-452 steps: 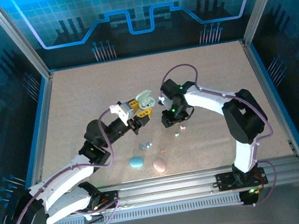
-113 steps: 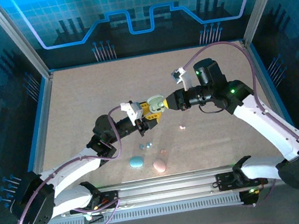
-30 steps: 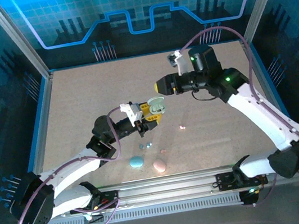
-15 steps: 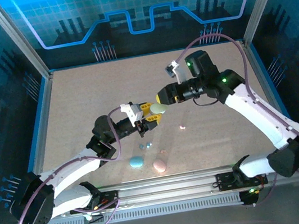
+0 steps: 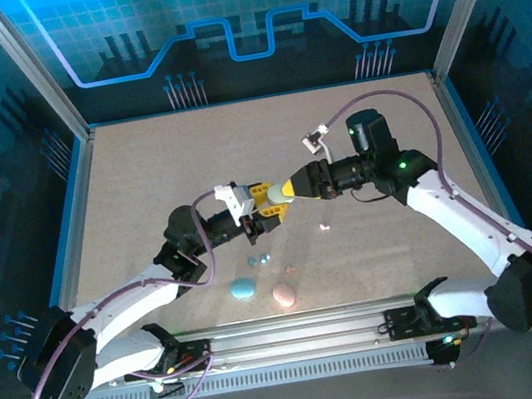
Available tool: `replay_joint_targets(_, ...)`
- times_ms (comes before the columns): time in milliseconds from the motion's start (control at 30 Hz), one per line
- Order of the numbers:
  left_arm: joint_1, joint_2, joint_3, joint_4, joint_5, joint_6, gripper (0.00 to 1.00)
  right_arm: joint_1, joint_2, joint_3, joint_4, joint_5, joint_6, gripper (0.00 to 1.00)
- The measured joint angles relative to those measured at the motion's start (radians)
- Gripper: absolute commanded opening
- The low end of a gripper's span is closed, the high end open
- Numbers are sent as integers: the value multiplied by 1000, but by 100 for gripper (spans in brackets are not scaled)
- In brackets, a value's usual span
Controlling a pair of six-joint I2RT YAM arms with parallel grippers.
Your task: Insert wireless bluetooth earbuds into charging case
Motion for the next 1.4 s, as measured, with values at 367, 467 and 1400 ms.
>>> replay_joint_targets(367, 0, 9, 7, 32, 8, -18, 36, -10, 23, -19, 129, -91, 104, 26)
replay_joint_targets(467, 0, 9, 7, 26, 6, -16, 38, -15, 23, -25, 135, -91, 114, 18)
replay_joint_targets(1400, 2, -129, 93, -439, -340, -63, 75, -153, 472, -9, 206, 305, 52, 15)
